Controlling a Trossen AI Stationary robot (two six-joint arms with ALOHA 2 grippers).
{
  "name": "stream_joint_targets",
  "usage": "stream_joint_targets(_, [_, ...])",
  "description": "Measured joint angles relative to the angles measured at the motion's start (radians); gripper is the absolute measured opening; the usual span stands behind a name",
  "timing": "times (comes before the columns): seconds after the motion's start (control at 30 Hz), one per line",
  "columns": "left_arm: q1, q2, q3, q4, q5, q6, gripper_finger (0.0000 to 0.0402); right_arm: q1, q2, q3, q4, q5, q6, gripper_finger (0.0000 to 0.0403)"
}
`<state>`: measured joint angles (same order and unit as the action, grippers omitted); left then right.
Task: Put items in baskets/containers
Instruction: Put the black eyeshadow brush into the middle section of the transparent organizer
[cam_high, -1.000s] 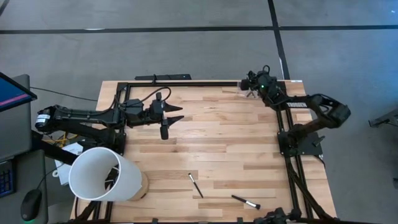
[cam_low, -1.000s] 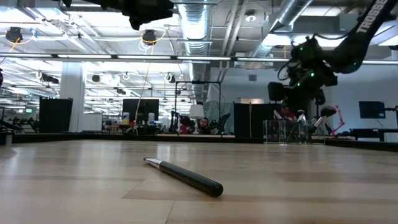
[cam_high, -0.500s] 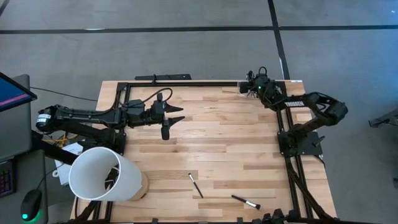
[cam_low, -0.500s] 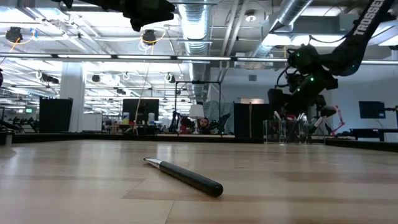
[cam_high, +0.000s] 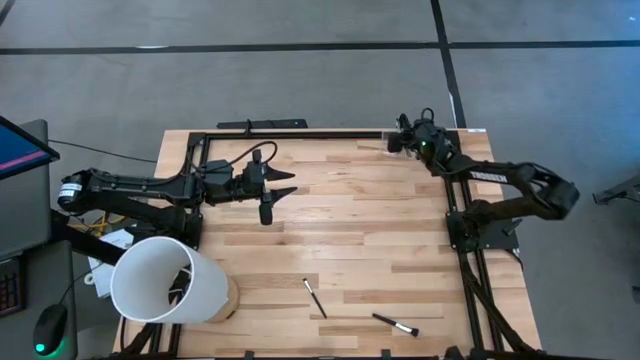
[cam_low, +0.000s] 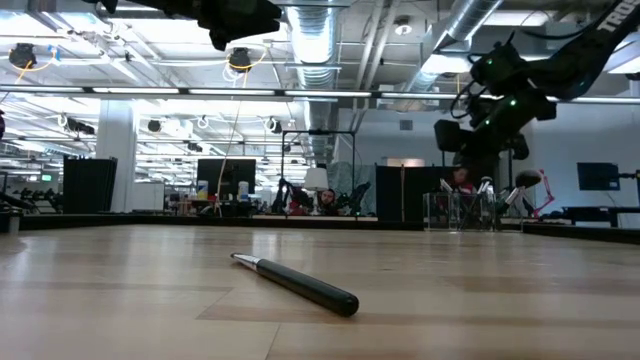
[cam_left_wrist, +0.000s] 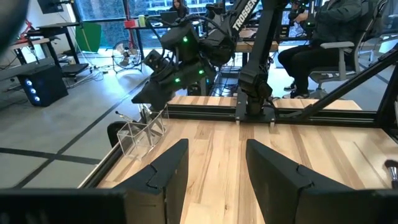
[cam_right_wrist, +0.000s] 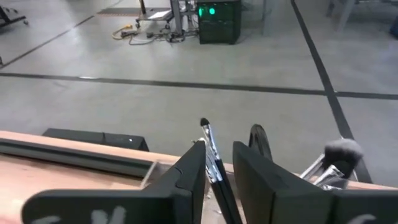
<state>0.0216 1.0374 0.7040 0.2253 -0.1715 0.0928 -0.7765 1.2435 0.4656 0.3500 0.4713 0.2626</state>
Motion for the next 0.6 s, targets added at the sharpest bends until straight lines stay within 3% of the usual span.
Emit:
stream_joint_targets(0.23, [0.000, 0.000, 0.000, 0.000, 0.001, 0.000, 0.0158, 0.033, -0.040, 0.000, -0.077, -0.002, 0.017, 0.0072])
stream_joint_targets(0.43, [0.000, 0.000, 0.000, 0.000, 0.001, 0.000, 0.0158, 0.160, -0.106, 0.000, -0.117, -0.005, -0.002, 0.0070])
stream_joint_targets(0.6, [0.000, 0.000, 0.000, 0.000, 0.001, 0.000, 0.0158, 0.286, -0.158, 0.000, -0.251, -0.154, 0.101, 0.0070])
